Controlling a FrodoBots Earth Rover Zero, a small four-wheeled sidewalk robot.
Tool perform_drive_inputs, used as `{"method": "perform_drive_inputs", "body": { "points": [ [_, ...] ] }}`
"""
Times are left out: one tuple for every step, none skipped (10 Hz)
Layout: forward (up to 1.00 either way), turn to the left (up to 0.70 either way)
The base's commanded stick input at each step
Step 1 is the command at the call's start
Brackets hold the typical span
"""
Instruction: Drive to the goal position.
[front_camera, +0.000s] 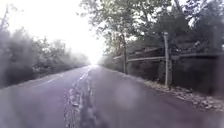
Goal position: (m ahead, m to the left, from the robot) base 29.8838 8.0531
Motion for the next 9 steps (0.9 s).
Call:
{"method": "perform_drive_inputs", "body": {
  "points": [
    [1.00,0.08],
    [1.00,0.00],
    [1.00,0.00],
    [1.00,0.00],
    [1.00,0.00],
    [1.00,0.00],
    [1.00,0.00],
    [1.00,0.00],
    [1.00,0.00]
  ]
}}
